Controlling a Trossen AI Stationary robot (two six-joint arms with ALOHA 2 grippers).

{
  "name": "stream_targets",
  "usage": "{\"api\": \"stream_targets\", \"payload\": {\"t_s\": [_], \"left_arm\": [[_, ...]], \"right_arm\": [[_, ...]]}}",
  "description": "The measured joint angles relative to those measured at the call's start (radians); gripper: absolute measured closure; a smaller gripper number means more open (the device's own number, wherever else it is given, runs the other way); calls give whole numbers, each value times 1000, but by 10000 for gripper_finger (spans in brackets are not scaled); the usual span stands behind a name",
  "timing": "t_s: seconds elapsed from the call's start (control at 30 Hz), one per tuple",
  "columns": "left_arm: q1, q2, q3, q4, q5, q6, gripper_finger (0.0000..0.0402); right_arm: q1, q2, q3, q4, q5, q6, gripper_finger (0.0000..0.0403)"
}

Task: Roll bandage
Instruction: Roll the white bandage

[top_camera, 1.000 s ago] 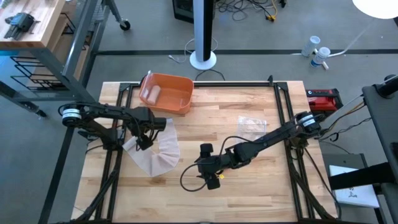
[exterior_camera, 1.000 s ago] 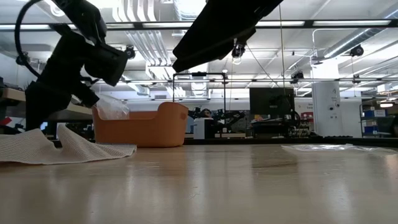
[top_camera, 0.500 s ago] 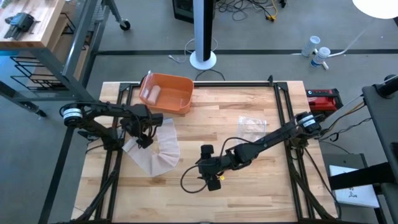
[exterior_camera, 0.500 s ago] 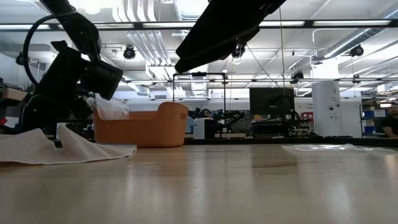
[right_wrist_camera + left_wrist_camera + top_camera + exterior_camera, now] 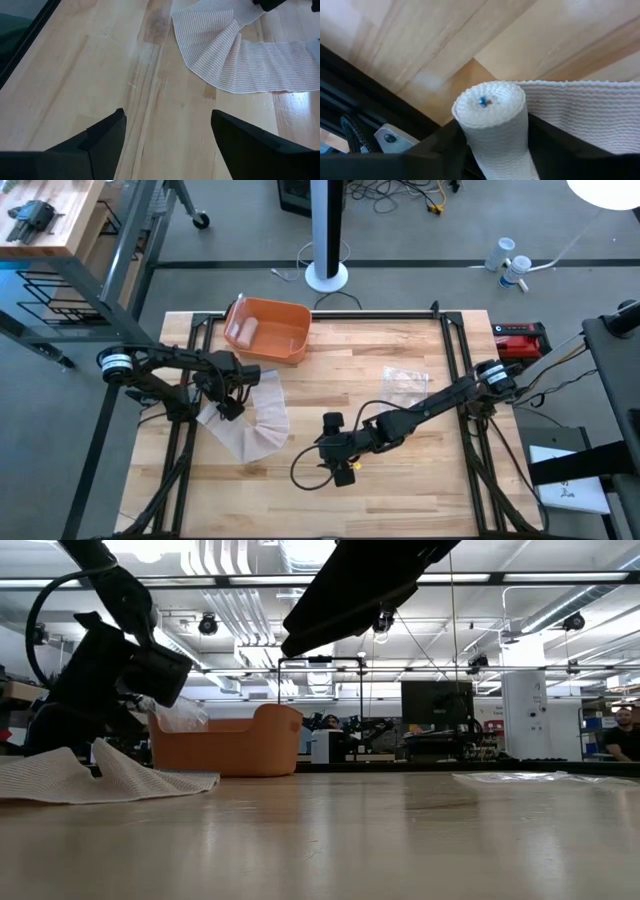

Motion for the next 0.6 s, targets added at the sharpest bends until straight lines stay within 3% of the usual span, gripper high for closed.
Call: {"api": "stream_targets", "payload": {"t_s": [0.2, 0.4, 0.6], "left_arm": [[0, -4, 3, -8, 5, -10, 338], [-40, -13, 85, -132, 14, -54, 339], [-216, -30, 293, -253, -20, -151, 339]], "right_arm": [[0, -17, 0, -25, 1, -23, 130], [0, -149, 61, -263, 30, 23, 142], [43, -294, 61, -392, 98, 74, 163]]}}
